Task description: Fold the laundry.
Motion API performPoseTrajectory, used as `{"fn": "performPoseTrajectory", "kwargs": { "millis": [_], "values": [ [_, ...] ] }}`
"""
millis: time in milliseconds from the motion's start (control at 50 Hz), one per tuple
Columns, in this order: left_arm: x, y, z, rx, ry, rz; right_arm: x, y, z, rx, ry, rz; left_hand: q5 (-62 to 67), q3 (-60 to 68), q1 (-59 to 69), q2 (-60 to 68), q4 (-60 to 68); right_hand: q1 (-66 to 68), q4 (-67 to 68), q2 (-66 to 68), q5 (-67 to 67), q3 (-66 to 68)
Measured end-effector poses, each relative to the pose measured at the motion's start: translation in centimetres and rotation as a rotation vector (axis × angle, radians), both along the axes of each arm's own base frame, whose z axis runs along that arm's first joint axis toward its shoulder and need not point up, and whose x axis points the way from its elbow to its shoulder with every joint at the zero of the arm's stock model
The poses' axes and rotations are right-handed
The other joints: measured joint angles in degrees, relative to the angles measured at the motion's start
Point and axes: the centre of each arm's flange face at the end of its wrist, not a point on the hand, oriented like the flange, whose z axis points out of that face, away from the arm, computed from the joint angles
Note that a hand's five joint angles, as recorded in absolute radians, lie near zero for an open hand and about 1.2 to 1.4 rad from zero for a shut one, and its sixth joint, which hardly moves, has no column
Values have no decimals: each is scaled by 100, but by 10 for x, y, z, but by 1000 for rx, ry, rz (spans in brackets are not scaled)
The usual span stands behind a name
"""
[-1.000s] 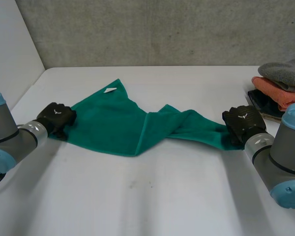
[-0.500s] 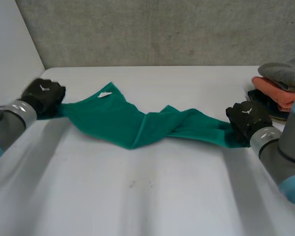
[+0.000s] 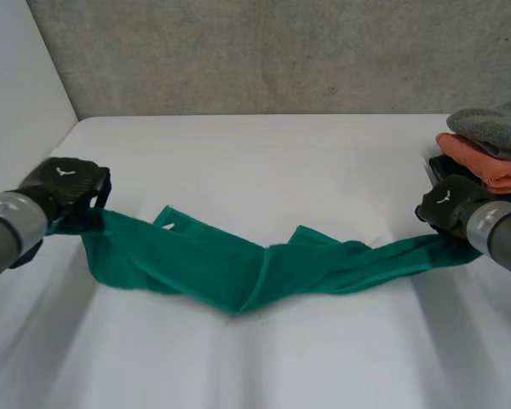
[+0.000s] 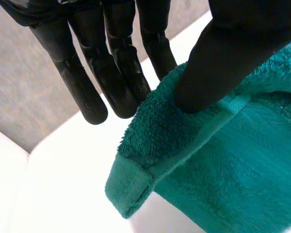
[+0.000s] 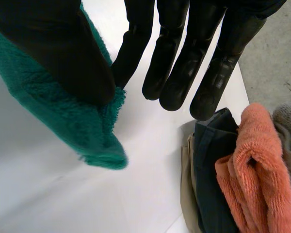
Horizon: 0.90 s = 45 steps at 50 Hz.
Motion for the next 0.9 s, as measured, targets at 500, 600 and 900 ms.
{"fn": "performPoseTrajectory", "kwargs": {
  "millis": [500, 600, 900],
  "values": [
    [-40, -12, 44, -171, 21, -27, 11, 131, 11, 442, -117, 333, -1, 0, 0, 3, 0, -3559, -4162, -4192, -3988, -4174],
    [-49, -10, 57, -218, 33, -50, 15, 106, 32, 317, -176, 296, -1, 0, 0, 3, 0, -4100, -5109, -5015, -4999, -5140],
    [-74, 12, 100, -353, 74, -130, 53, 31, 60, 189, -478, 212, -1, 1, 0, 3, 2, -4438, -5427, -5425, -5255, -5526]
  ]
}}
